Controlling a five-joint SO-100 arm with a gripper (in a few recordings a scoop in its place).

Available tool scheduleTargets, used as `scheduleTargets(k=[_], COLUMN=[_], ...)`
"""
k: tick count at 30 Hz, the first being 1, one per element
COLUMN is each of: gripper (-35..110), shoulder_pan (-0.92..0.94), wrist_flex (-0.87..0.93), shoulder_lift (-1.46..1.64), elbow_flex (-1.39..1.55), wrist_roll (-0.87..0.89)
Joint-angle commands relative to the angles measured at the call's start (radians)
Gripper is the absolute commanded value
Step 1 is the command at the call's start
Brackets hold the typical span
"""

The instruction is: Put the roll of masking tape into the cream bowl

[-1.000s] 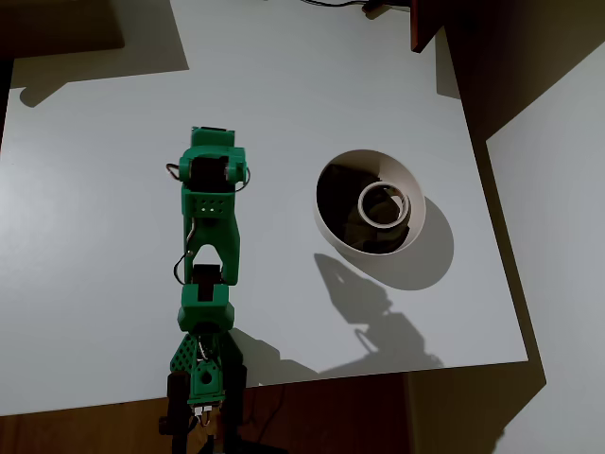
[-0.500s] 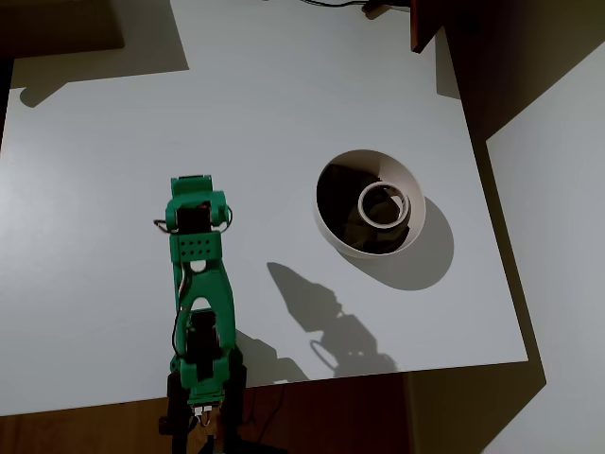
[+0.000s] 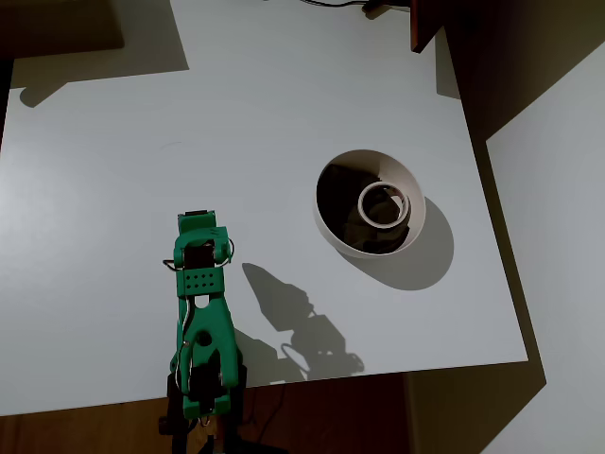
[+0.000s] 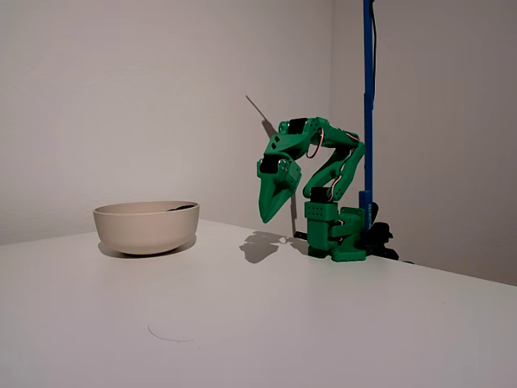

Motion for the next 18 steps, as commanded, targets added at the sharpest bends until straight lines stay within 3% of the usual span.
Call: scheduleTargets(k=[1,10,18], gripper=[-8,-8,-8], shoulder_pan=[-0.003,-0.006,-0.037], wrist_flex=[-0.044,-0.069,0.048], shoulder_lift=[0.094,0.284,0.586], elbow_flex=[0.081,0.273,0.423], wrist_roll=[-0.020,-0.025,-0.002])
